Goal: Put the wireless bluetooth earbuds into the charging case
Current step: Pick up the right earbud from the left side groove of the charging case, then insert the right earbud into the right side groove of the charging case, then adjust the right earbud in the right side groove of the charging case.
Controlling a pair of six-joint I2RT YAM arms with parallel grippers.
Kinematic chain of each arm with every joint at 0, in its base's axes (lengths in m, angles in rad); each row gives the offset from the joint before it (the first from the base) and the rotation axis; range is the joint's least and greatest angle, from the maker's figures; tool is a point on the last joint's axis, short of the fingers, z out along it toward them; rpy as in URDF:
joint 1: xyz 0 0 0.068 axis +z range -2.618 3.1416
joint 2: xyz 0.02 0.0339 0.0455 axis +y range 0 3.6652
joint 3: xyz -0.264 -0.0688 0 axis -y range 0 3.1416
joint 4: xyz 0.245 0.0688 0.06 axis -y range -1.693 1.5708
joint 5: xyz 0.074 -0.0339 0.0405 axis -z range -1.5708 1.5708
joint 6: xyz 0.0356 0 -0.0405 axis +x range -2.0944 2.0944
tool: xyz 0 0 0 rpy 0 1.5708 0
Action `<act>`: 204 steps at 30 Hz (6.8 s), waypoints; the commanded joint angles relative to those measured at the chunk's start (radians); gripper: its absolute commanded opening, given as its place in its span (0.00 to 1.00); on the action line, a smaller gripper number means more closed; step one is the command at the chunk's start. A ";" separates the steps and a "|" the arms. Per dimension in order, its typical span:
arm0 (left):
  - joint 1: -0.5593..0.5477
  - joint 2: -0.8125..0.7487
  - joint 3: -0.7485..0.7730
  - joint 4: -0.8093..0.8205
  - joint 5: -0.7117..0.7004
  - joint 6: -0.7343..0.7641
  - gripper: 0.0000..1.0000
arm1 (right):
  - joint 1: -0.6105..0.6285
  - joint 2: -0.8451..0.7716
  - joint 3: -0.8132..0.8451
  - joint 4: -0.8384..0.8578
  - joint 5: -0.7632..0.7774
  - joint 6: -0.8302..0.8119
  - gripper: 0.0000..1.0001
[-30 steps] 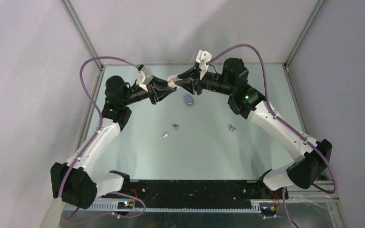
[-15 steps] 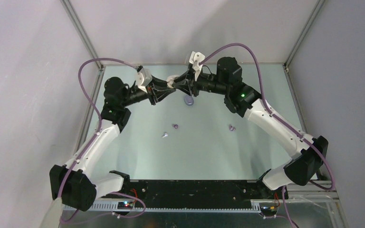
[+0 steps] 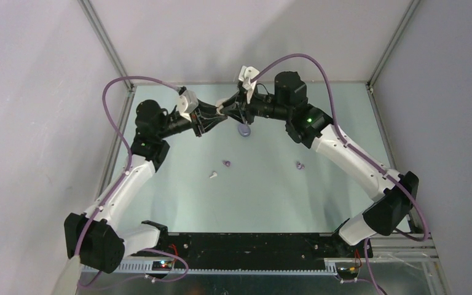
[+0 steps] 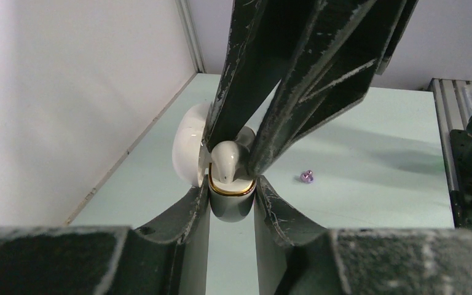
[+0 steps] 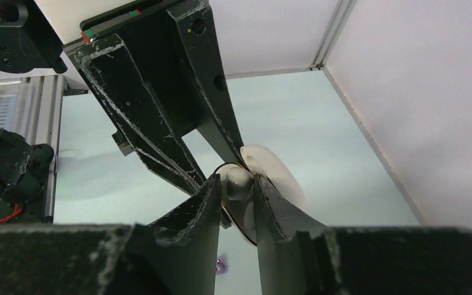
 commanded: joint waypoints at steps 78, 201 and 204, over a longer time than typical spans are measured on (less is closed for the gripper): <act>-0.043 -0.004 -0.031 0.182 -0.217 -0.173 0.00 | 0.099 -0.050 -0.009 -0.061 0.471 -0.222 0.00; -0.048 0.030 -0.056 0.245 -0.064 -0.097 0.00 | -0.179 0.065 0.266 -0.348 -0.193 -0.021 0.51; -0.047 0.032 -0.056 0.244 -0.066 -0.097 0.00 | -0.172 0.068 0.268 -0.355 -0.195 -0.019 0.50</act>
